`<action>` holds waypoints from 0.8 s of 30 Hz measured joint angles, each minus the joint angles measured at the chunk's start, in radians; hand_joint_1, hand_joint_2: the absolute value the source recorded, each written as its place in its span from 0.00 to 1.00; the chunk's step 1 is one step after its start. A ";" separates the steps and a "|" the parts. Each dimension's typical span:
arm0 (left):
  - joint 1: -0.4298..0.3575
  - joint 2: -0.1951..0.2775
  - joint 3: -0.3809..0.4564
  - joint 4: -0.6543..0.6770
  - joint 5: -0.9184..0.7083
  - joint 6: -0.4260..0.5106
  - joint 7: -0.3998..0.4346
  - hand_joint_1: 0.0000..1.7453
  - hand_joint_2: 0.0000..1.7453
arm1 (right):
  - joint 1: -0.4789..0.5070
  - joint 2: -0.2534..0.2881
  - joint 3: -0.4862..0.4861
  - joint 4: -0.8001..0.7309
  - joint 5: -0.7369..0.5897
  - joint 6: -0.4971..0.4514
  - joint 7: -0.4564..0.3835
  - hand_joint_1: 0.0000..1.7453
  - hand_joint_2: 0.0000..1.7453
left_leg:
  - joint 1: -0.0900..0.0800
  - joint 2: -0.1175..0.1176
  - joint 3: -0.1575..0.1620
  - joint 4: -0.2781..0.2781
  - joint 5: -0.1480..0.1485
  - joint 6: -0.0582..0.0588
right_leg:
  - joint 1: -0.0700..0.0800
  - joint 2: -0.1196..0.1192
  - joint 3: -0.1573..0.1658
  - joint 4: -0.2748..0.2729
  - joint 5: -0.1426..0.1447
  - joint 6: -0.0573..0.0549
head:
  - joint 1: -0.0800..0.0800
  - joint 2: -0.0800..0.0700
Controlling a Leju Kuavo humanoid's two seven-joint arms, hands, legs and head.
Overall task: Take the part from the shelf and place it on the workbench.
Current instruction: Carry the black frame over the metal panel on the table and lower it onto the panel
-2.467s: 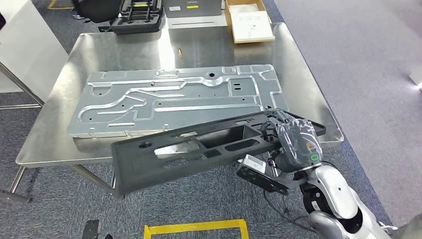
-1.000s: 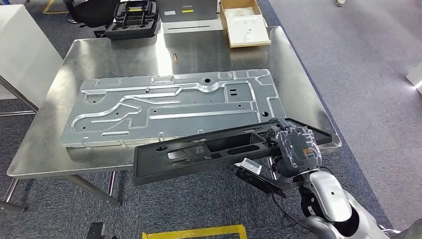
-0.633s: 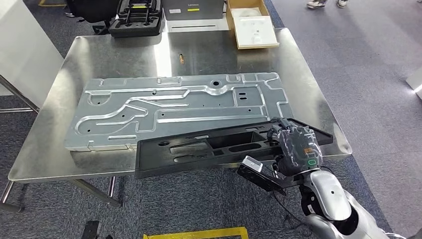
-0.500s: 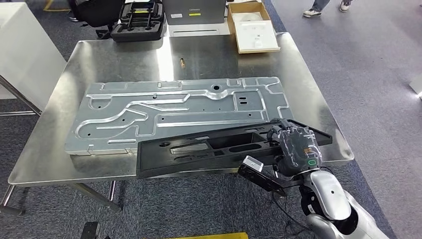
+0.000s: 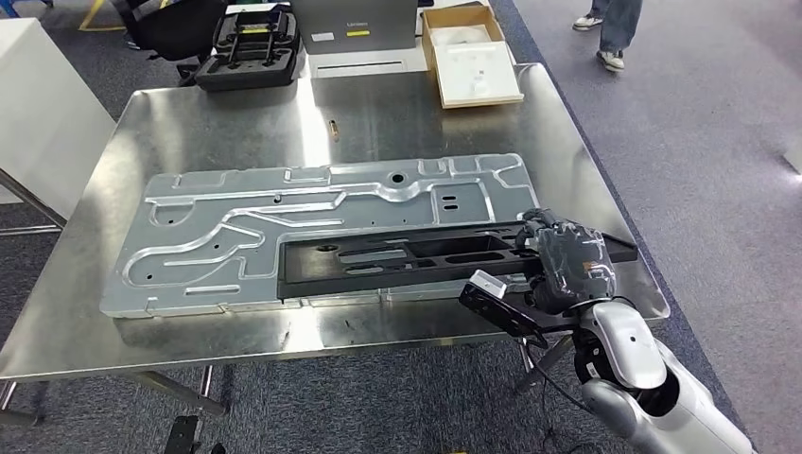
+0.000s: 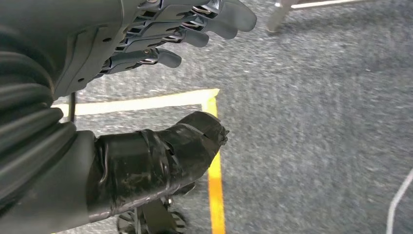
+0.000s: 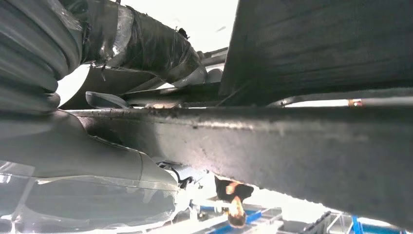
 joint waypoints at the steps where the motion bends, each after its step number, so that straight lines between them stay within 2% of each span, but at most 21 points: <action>1: -0.002 0.000 0.000 0.000 -0.002 0.001 0.003 0.00 1.00 | -0.008 0.000 0.000 0.007 0.000 0.001 0.000 1.00 1.00 | -0.002 0.000 0.017 -0.043 0.014 0.004 | 0.001 0.001 0.001 0.000 -0.003 0.004 | 0.000 0.000; 4: -0.008 0.000 0.000 0.000 -0.010 0.003 0.016 0.00 1.00 | -0.037 0.001 0.001 0.040 -0.011 0.007 0.002 1.00 1.00 | -0.007 -0.001 0.030 -0.076 0.007 0.016 | 0.002 0.002 -0.001 -0.006 -0.006 0.018 | 0.001 0.000; 6: -0.013 0.000 0.000 0.000 -0.016 0.013 0.028 0.00 1.00 | -0.061 0.000 0.002 0.073 -0.023 0.009 0.004 1.00 1.00 | -0.004 0.000 0.041 -0.090 0.008 0.027 | 0.001 0.000 -0.008 0.015 -0.022 0.026 | 0.002 0.000; 7: -0.016 0.000 0.000 0.000 -0.018 0.022 0.033 0.00 1.00 | -0.074 0.000 0.002 0.092 -0.029 0.010 0.005 1.00 1.00 | -0.002 0.000 0.047 -0.096 0.008 0.033 | 0.001 -0.001 -0.027 0.054 -0.042 0.028 | 0.002 0.000; 9: -0.023 -0.001 0.000 0.000 -0.023 0.040 0.040 0.00 1.00 | -0.092 0.001 0.003 0.131 -0.036 0.010 0.007 1.00 1.00 | -0.004 0.000 0.053 -0.098 0.005 0.043 | 0.000 -0.002 -0.096 0.184 -0.091 0.030 | 0.002 0.000; 10: -0.026 -0.001 -0.001 0.000 -0.028 0.047 0.041 0.00 1.00 | -0.097 0.001 0.004 0.150 -0.038 0.009 0.008 1.00 1.00 | -0.005 0.000 0.055 -0.098 0.002 0.046 | -0.001 -0.002 -0.133 0.245 -0.106 0.031 | 0.002 0.000; 11: -0.028 -0.001 -0.001 0.000 -0.033 0.051 0.041 0.00 1.00 | -0.099 0.001 0.005 0.172 -0.039 0.008 0.011 1.00 1.00 | -0.005 -0.001 0.058 -0.097 0.000 0.047 | -0.002 -0.002 -0.159 0.278 -0.103 0.032 | 0.002 0.000; 12: -0.030 -0.002 -0.002 0.000 -0.038 0.054 0.041 0.00 1.00 | -0.103 0.002 0.006 0.194 -0.039 0.006 0.014 1.00 1.00 | -0.005 -0.002 0.060 -0.096 -0.003 0.047 | -0.003 -0.002 -0.166 0.272 -0.081 0.033 | 0.002 0.000; 13: -0.031 -0.003 -0.003 0.000 -0.042 0.056 0.041 0.00 1.00 | -0.109 0.002 0.006 0.217 -0.039 0.001 0.017 1.00 1.00 | -0.005 -0.004 0.063 -0.093 -0.007 0.046 | -0.006 -0.002 -0.155 0.228 -0.043 0.034 | 0.002 0.000; 14: -0.034 -0.004 -0.004 0.000 -0.046 0.056 0.040 0.00 1.00 | -0.116 0.003 0.007 0.241 -0.040 -0.008 0.018 1.00 1.00 | -0.005 -0.006 0.065 -0.088 -0.013 0.043 | -0.008 -0.003 -0.131 0.161 0.000 0.034 | 0.002 0.000; 15: -0.037 -0.005 -0.004 0.000 -0.049 0.055 0.039 0.00 1.00 | -0.126 0.004 0.007 0.263 -0.040 -0.021 0.017 1.00 1.00 | -0.007 -0.007 0.064 -0.081 -0.018 0.038 | -0.008 -0.003 -0.105 0.097 0.028 0.034 | 0.002 0.000; 16: -0.040 -0.005 -0.005 0.000 -0.052 0.054 0.039 0.00 1.00 | -0.134 0.005 0.007 0.284 -0.040 -0.036 0.014 1.00 1.00 | -0.008 -0.008 0.061 -0.074 -0.023 0.034 | -0.008 -0.003 -0.086 0.051 0.043 0.032 | 0.002 0.000; 17: -0.044 -0.005 -0.005 0.000 -0.054 0.052 0.039 0.00 1.00 | -0.140 0.006 0.008 0.304 -0.039 -0.051 0.010 1.00 1.00 | -0.010 -0.009 0.057 -0.069 -0.025 0.029 | -0.007 -0.003 -0.076 0.027 0.046 0.030 | 0.001 0.000; 20: -0.049 -0.006 -0.005 0.000 -0.060 0.042 0.039 0.00 1.00 | -0.151 0.011 0.011 0.362 -0.036 -0.076 -0.001 1.00 1.00 | -0.009 -0.010 0.053 -0.065 -0.029 0.018 | -0.005 -0.002 -0.071 0.017 0.042 0.018 | 0.001 0.000; 21: -0.050 -0.008 -0.005 0.000 -0.061 0.036 0.038 0.00 1.00 | -0.155 0.012 0.012 0.380 -0.034 -0.079 -0.005 1.00 1.00 | -0.008 -0.008 0.048 -0.052 -0.039 0.013 | -0.006 -0.002 -0.069 0.015 0.042 0.013 | 0.000 0.000; 22: -0.051 -0.009 -0.005 0.001 -0.063 0.028 0.036 0.00 1.00 | -0.159 0.013 0.013 0.398 -0.033 -0.082 -0.009 1.00 1.00 | -0.007 -0.007 0.033 -0.021 -0.058 0.008 | -0.007 -0.003 -0.066 0.012 0.043 0.008 | -0.001 0.000; 24: -0.053 -0.011 -0.005 0.001 -0.068 0.011 0.031 0.00 1.00 | -0.163 0.018 0.015 0.431 -0.030 -0.089 -0.020 1.00 1.00 | -0.004 -0.004 -0.025 0.097 -0.112 0.000 | -0.007 -0.004 -0.063 0.010 0.041 0.001 | -0.002 0.000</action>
